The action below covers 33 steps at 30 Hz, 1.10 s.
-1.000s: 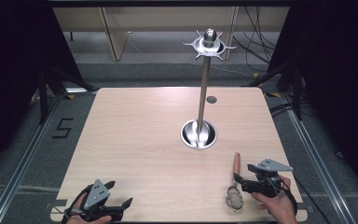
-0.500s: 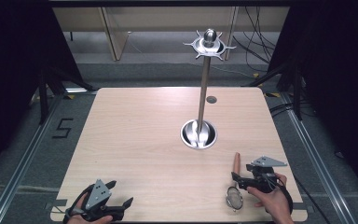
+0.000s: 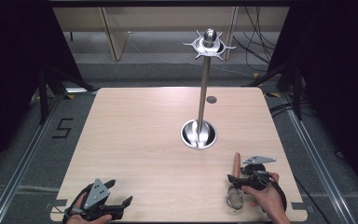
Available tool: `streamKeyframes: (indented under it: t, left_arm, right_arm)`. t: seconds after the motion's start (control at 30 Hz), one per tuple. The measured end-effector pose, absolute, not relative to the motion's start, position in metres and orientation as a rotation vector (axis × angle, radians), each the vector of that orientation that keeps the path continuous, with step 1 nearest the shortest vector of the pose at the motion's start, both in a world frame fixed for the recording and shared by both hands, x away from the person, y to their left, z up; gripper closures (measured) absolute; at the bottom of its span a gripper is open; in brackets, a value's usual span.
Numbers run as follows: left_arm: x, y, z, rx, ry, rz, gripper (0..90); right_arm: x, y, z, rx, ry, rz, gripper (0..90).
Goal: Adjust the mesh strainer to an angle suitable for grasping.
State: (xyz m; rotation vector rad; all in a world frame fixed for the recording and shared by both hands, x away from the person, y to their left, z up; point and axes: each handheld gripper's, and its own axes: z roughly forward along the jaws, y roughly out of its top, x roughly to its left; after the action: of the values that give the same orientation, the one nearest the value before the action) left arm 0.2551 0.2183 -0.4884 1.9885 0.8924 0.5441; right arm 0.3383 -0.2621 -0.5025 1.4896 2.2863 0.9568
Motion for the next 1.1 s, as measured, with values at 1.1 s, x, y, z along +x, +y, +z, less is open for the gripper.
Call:
streamKeyframes:
  t: [1.1]
  left_arm:
    - [0.253,0.215,-0.488,2.009,0.851,0.533,17.2]
  right_arm:
    - [0.379,-0.243,-0.486,1.277,2.536,0.85,60.7]
